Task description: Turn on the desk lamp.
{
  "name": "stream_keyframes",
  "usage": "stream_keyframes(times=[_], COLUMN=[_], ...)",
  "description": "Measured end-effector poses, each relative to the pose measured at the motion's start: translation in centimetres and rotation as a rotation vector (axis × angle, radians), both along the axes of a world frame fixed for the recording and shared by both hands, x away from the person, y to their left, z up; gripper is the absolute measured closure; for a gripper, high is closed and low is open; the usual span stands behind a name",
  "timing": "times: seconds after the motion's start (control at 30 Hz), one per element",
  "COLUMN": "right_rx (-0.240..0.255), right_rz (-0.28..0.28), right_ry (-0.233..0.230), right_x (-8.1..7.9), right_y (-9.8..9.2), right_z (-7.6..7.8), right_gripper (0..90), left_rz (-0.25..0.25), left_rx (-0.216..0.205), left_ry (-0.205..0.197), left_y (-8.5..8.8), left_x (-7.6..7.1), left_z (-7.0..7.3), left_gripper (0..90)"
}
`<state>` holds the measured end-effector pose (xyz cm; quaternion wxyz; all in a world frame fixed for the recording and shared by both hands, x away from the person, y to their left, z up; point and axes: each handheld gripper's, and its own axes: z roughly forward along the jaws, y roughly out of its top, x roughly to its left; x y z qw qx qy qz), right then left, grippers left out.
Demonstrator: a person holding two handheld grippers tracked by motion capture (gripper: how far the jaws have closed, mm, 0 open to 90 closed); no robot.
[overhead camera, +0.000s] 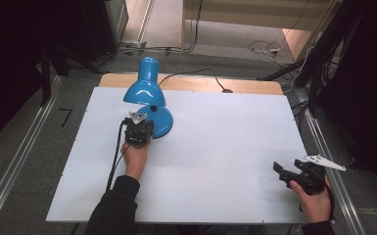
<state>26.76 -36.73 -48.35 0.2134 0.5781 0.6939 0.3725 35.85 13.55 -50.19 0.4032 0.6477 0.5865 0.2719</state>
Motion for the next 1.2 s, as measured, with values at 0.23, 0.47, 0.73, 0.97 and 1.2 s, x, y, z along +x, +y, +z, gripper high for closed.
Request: stream_keyframes(times=[0.23,0.47,0.73,0.97,1.2], right_rx=[0.0,0.002,0.003,0.003,0.005], right_rz=[0.0,0.0,0.002,0.001,-0.003], right_ry=[0.001,0.001,0.0,0.004,0.004], right_x=[0.02,0.03,0.02,0.04,0.05], right_y=[-0.02,-0.02,-0.03,0.04,-0.03], right_z=[-0.01,-0.03,-0.02,-0.04,-0.04], right_gripper=[11.4,11.5,11.5,11.5,11.4], left_rz=[-0.001,0.001,0.005,-0.006,-0.003], left_rx=[-0.003,-0.006,-0.01,-0.015,-0.037], left_ry=[0.003,0.004,0.0,0.008,0.016], left_y=[0.02,0.04,0.01,-0.03,0.18], left_x=[-0.01,-0.01,-0.06,-0.38,-0.28], left_z=[0.02,0.02,-0.05,-0.12,-0.07], left_gripper=[90.0,90.0,90.0,90.0,90.0])
